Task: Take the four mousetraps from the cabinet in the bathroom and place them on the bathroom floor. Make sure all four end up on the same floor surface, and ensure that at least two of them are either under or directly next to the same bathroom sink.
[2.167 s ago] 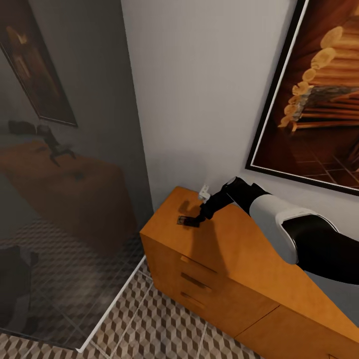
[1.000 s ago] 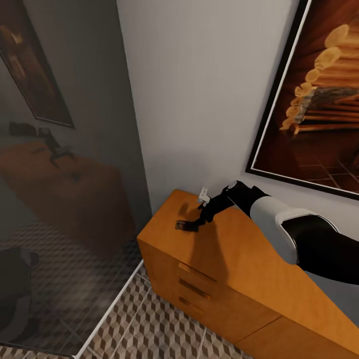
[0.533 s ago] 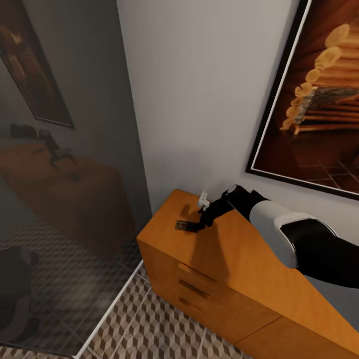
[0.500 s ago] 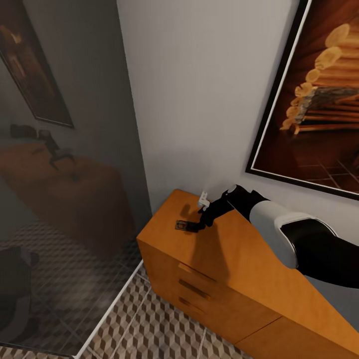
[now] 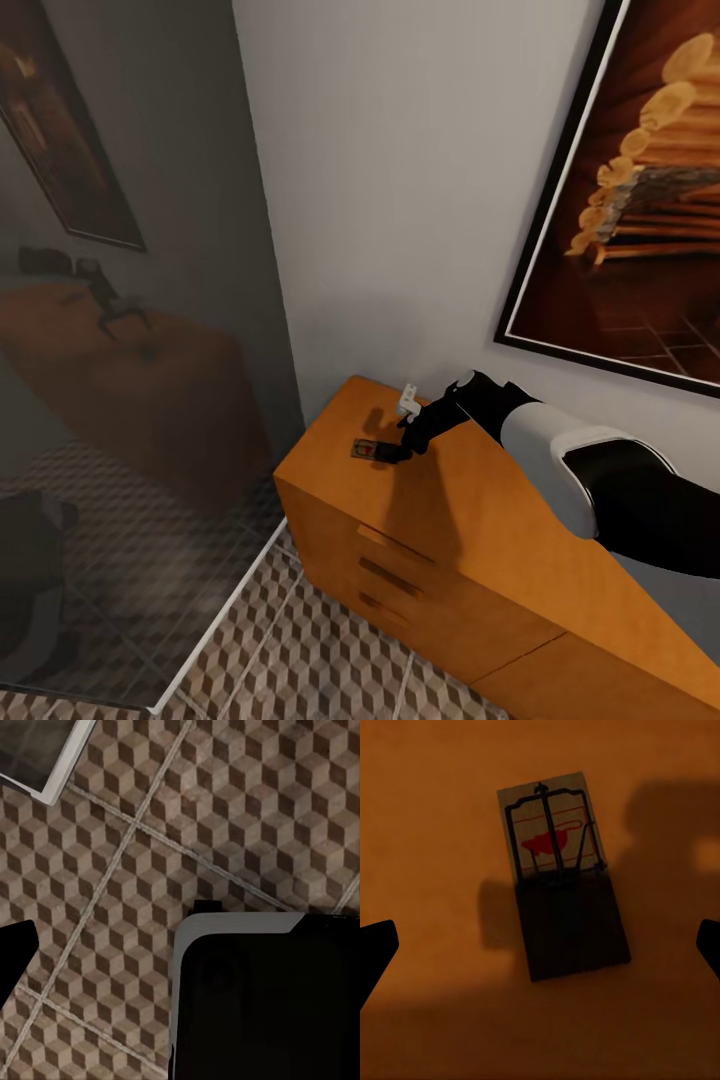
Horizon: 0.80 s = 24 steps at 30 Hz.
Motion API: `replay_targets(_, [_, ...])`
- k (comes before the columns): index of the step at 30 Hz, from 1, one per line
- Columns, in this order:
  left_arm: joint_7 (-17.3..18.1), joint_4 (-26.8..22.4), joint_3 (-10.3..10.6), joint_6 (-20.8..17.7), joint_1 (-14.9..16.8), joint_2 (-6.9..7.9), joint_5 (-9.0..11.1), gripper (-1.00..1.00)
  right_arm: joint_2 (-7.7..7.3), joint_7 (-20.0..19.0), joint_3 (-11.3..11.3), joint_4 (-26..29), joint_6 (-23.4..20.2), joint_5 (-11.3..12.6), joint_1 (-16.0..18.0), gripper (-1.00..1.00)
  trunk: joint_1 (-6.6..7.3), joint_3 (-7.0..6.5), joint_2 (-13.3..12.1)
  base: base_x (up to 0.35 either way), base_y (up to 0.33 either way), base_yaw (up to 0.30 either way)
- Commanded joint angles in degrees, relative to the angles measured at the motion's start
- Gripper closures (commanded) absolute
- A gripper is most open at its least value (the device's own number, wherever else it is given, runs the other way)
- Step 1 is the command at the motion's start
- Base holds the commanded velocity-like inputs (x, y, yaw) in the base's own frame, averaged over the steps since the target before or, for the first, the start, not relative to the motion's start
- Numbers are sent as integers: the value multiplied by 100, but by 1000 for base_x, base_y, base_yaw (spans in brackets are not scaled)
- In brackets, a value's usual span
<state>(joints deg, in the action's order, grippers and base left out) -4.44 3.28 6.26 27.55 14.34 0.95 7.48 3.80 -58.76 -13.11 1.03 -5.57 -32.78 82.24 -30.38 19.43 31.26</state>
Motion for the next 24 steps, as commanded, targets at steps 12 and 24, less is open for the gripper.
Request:
replay_targets(12, [-4, 17, 51, 38, 10, 0, 52, -100, -1, -4, -45, 5, -58, 52, 3, -100, -2, 56, 8, 0, 0, 0])
replay_targets(24, [-4, 17, 51, 40, 13, -3, 52, -100, -2, -4, -48, 3, -58, 52, 3, -100, -2, 133, 8, 60, 0, 0])
